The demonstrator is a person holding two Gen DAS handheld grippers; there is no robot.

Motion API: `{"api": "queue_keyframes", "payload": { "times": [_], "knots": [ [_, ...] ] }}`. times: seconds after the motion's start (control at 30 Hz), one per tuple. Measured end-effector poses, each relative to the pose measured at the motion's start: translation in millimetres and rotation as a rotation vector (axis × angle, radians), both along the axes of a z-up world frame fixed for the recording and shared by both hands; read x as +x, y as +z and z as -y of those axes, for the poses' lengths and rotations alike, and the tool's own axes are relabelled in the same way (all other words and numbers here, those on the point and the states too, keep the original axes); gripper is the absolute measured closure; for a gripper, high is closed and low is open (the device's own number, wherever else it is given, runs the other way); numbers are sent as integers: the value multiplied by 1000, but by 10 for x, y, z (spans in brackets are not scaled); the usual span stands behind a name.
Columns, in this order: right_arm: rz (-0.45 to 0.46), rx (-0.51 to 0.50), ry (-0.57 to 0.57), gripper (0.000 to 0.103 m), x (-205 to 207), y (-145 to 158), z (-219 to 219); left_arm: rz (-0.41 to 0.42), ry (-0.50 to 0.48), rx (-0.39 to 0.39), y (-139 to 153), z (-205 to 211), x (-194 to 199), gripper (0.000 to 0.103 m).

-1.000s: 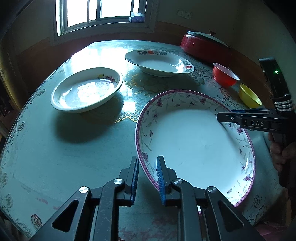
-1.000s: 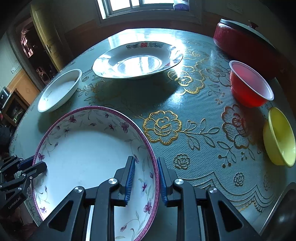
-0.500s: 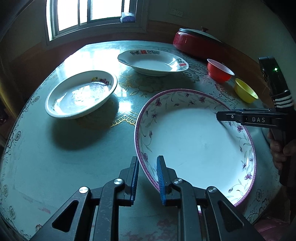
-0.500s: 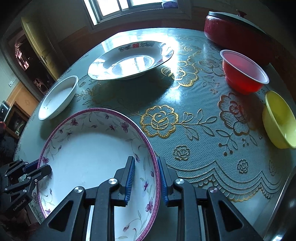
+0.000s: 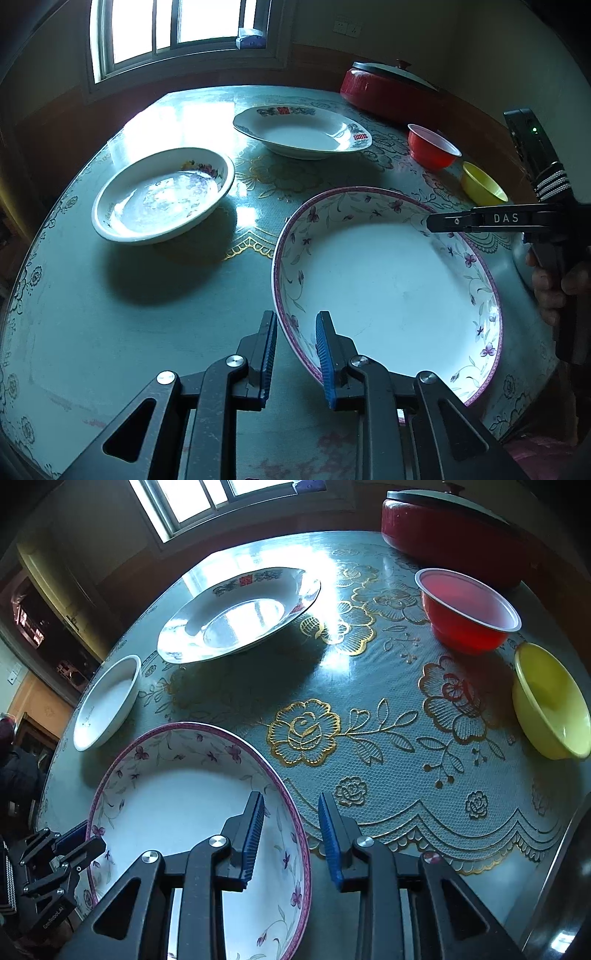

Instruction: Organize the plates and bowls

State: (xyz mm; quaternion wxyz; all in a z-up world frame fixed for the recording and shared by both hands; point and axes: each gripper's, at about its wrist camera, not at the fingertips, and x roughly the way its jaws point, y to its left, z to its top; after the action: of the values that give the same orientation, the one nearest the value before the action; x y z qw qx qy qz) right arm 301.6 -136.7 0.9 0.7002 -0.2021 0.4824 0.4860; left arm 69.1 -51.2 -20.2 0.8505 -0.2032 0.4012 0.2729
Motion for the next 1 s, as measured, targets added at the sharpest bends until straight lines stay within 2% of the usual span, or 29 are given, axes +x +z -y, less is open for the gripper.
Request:
{"api": "queue_keyframes", "payload": {
  "times": [0.1, 0.23, 0.4, 0.6, 0.73, 1.0],
  "knots": [
    [6, -41, 9, 73, -37, -59, -52, 1, 0, -39, -47, -54, -12, 82],
    [6, -37, 6, 73, -29, -46, -58, 41, -6, -36, 54, -98, -57, 82],
    [-7, -13, -13, 73, 34, 52, -93, 75, 10, -57, 161, -291, -54, 82],
    [-52, 37, -11, 73, 150, 198, -245, 79, 50, -8, 330, -550, 136, 82],
    [-98, 83, 1, 73, 237, 293, -395, 76, 87, -18, 362, -761, 250, 82],
    [-108, 134, 6, 78, 416, 405, -650, 59, 108, -43, 334, -1066, 380, 82]
  ]
}}
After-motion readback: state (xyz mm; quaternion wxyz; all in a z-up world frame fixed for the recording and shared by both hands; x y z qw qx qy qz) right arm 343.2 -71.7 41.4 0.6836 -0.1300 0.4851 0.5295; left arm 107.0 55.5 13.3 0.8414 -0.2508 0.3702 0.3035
